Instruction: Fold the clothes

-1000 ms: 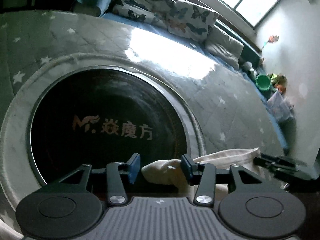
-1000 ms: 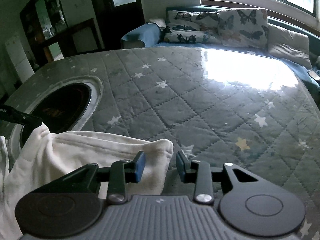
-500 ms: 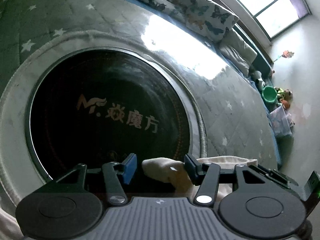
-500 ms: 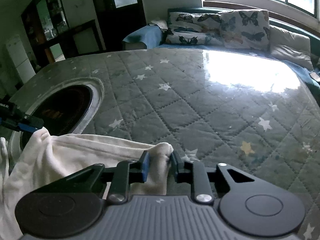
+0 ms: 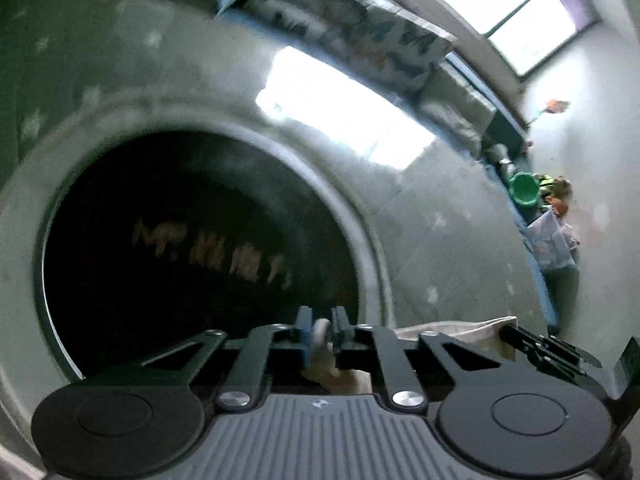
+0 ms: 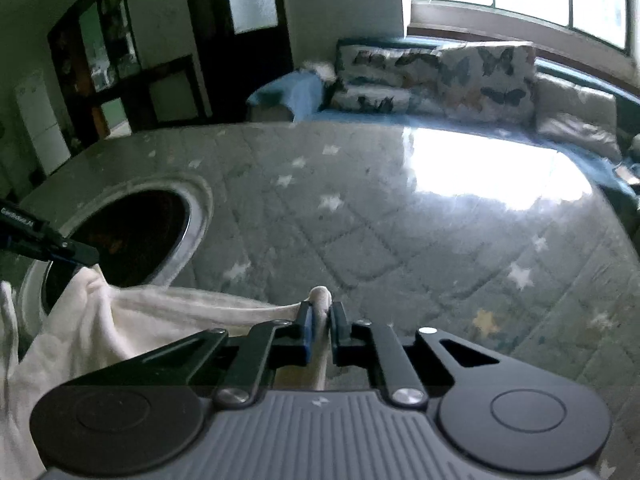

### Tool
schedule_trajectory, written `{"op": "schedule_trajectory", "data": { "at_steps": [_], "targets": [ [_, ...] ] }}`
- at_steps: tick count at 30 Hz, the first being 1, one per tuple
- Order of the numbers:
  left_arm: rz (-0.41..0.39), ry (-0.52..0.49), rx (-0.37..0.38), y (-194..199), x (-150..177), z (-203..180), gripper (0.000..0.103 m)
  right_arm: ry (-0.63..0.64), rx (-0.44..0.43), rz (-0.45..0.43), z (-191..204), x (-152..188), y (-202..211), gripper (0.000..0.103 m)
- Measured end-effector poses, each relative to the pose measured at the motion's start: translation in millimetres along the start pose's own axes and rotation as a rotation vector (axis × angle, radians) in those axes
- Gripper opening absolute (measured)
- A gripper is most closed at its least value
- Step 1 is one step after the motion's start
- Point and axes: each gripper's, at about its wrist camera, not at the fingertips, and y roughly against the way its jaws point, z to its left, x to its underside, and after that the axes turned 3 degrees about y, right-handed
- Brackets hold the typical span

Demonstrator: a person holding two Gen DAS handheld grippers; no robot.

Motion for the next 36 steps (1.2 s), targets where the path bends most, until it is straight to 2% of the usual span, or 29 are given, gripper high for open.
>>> {"op": "schedule_trajectory", "data": {
  "at_steps": [4,7,8,12,14,18,22,23,24,27,30,36],
  "targets": [
    [-0.100,-0.075,0.016,13,-7,-6,0.007,-0.023,0.017,-0.012,-5,-5,1,0.007],
    [-0.059,-0.057,0.026,8,-7,-2,0.008,-0.040,0.029,-0.022,-9,-9,1,0.007],
    [-0.049,-0.060,0.016,7,-5,-1,0.011,-0.045,0.033,-0.017,-10,-9,0,0.009],
    [-0.053,-0.064,-0.017,3,1,3,0.040,-0.064,0.023,0.026,-14,-6,-10,0.014],
    [-0.049,-0.058,-0.023,0,2,4,0.048,-0.075,0.018,0.041,-15,-4,-15,0.020],
    [-0.047,-0.069,-0.064,-7,3,4,0.051,-0.086,0.024,0.059,-16,0,-22,0.021],
    [-0.037,-0.106,-0.120,-22,5,-2,0.048,-0.096,0.034,0.054,-15,3,-25,0.018],
    [-0.035,-0.122,-0.126,-25,4,-3,0.040,-0.092,0.038,0.051,-14,1,-26,0.016],
    [-0.036,-0.136,-0.129,-27,6,-5,0.027,-0.088,0.042,0.049,-13,0,-28,0.015],
    [-0.051,-0.182,-0.146,-30,10,-10,0.009,-0.076,0.054,0.040,-10,-4,-31,0.008],
    [-0.101,-0.230,-0.201,-30,10,-14,0.008,-0.064,0.065,0.032,-6,-8,-34,0.007],
    [-0.145,-0.200,-0.194,-32,-7,-10,0.008,-0.039,0.089,0.016,1,-16,-41,0.007]
  ]
}}
